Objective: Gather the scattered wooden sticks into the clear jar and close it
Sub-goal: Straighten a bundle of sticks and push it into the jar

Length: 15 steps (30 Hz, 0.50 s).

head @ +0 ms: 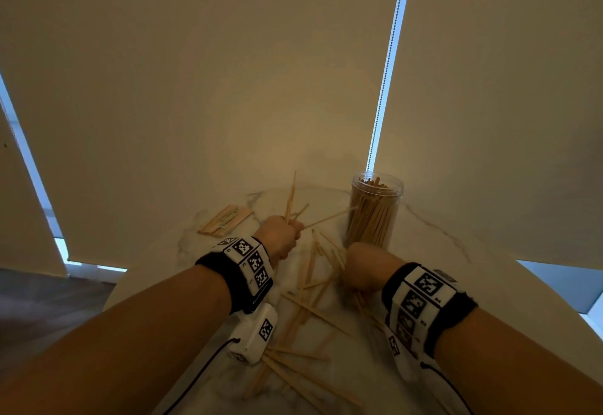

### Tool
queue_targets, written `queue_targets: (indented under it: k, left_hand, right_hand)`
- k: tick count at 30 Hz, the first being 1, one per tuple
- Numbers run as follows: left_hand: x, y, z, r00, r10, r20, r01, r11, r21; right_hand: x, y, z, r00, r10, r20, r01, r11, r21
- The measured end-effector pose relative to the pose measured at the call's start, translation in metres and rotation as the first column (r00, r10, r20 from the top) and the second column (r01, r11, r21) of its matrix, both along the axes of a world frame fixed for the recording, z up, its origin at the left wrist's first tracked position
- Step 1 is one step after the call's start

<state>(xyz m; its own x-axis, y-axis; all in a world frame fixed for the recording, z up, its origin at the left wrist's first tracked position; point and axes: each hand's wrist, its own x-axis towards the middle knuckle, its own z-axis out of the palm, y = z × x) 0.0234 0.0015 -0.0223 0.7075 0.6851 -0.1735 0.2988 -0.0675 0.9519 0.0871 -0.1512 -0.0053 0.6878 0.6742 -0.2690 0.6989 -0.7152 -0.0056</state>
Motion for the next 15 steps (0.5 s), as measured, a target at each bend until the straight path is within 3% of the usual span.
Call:
queue_targets:
  k: [5, 9, 12, 15]
  left_hand:
    - [0.003, 0.004, -0.006, 0.995, 0.1, 0.029, -0.097, 0.992, -0.082]
    - [0.006, -0.011, -0.005, 0.993, 0.114, 0.03, -0.104, 0.966, -0.237]
    - [0.004, -0.029, 0.002, 0.999, 0.038, 0.038, -0.028, 0.971, -0.237]
    - [0.004, -0.041, 0.008, 0.987, -0.115, 0.114, 0.142, 0.952, -0.271]
  right_hand:
    - [0.016, -0.01, 0.015, 0.975, -0.087, -0.203, 0.15, 0.934, 0.323]
    - [0.018, -0.01, 0.025, 0.906, -0.027, -0.423, 0.299, 0.748, 0.592]
    - [0.013, -0.007, 0.031, 0.889, 0.04, -0.456, 0.325, 0.646, 0.691]
    - [0.009, 0.0, 0.031, 0.892, 0.115, -0.438, 0.295, 0.585, 0.756]
